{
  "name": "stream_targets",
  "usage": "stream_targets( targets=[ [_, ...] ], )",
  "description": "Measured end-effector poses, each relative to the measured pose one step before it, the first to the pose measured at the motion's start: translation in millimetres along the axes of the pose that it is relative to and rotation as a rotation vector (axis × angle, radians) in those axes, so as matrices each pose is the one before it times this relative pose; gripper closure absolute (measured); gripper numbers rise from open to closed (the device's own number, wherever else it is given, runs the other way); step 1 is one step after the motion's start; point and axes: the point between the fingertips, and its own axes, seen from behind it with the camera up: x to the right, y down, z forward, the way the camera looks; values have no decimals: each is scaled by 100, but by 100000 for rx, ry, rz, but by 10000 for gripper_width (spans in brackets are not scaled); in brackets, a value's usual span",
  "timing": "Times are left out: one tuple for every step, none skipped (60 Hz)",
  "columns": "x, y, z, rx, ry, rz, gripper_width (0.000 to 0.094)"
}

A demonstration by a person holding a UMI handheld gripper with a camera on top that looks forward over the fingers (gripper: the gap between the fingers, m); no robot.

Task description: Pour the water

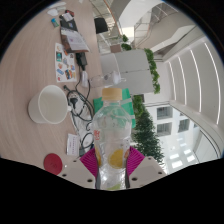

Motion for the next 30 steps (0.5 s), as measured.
stream_targets(
  targets=[
    [-64, -214, 193, -239, 22, -5217, 609],
    [10, -259, 157, -109, 134, -5175, 609],
    [531, 88, -426, 29, -344, -5737, 608],
    [-50, -592, 254, -530, 1385, -5248, 608],
    [98, -343, 235, 172, 886, -4984, 609],
    [211, -348, 189, 193, 1080, -5050, 607],
    [225, -329, 159, 168, 1163, -5342, 608],
    [258, -296, 174, 233, 1187, -5604, 609],
    [276, -280, 123, 189, 1215, -5729, 610],
    [595, 59, -338, 175, 688, -5924, 607],
    [467, -209, 743, 2000, -741, -5670, 610],
    [109, -446, 45, 1116, 814, -5586, 607],
    [130, -408, 81, 1016, 656, -5416, 608],
    [154, -250, 87, 630, 732, -4956, 609],
    [155, -155, 20, 268, 687, -4400, 609],
    [154, -135, 70, 115, 731, -3763, 609],
    [374, -94, -133, 297, -17, -3659, 609],
    [218, -202, 532, 466, -392, -3112, 609],
    [-14, -67, 114, -176, 80, -2821, 610],
    [-23, -29, 83, -380, -73, -2498, 608],
    [-36, -21, 66, -462, -86, -2199, 608],
    [-84, -71, 37, -388, -210, -1937, 610],
    [-135, -124, 23, -67, -407, -1671, 624],
    [-137, -232, 11, 254, -583, -1368, 608],
    [-69, 22, -314, 554, -871, -1324, 608],
    [6, -145, 339, 343, -1048, -742, 608],
    [-64, -54, 24, -56, -284, -712, 608],
    [-21, -46, 31, -117, -13, -623, 608],
    [-13, -50, 40, 19, 144, -526, 608],
    [26, -37, 16, 54, 302, -513, 608]
  ],
)
